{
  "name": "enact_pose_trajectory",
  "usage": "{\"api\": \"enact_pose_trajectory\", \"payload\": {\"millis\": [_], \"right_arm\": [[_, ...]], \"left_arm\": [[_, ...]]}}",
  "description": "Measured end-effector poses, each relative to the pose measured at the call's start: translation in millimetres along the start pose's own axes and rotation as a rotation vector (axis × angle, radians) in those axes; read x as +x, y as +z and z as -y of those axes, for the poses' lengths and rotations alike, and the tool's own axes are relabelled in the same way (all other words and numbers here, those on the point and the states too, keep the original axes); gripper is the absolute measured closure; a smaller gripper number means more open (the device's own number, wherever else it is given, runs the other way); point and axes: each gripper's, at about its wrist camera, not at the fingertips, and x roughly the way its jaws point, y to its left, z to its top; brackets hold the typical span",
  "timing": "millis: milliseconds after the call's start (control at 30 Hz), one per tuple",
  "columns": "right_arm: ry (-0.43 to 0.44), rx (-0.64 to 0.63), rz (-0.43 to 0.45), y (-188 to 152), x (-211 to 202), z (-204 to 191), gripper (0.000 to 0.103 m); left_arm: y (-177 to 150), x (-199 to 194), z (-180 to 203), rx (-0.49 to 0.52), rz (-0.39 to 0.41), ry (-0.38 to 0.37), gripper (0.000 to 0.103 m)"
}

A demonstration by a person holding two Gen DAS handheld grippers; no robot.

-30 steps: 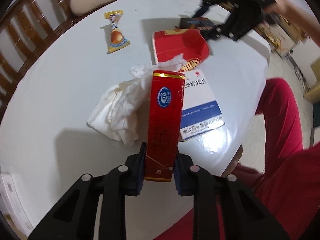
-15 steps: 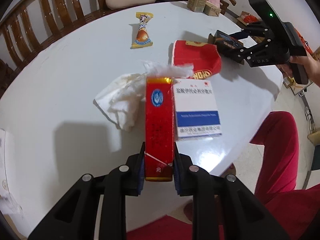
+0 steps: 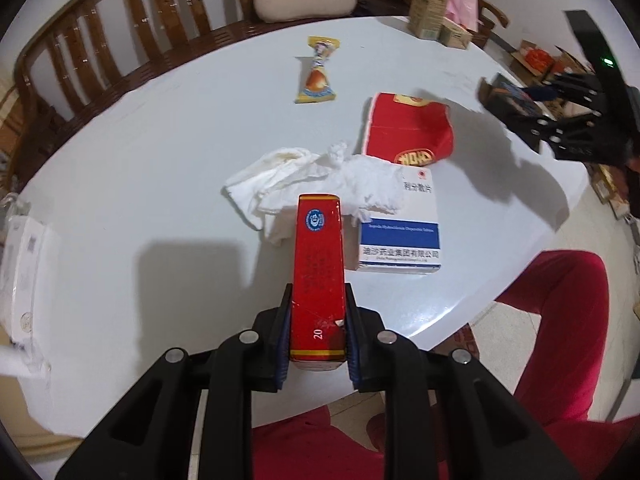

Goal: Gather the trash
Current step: 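Carry the red and black boxes down toward the plastic bag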

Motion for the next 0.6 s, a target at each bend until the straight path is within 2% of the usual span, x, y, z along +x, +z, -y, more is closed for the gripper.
{"api": "enact_pose_trajectory", "payload": {"millis": [300, 433, 600], "right_arm": [[0.012, 0.025, 0.083, -13, -52, -8, 0.049], [0.030, 0.010, 0.126, -20, -82, -23, 0.049], [0.048, -0.030, 0.181, -32, -120, -50, 0.049]], "left_arm": [[-6, -40, 1, -0.062, 0.080, 0.058, 0.081], [-12, -65, 12, -0.048, 0.132, 0.087, 0.081], [-25, -86, 32, -0.021, 0.158, 0.073, 0.081]]}}
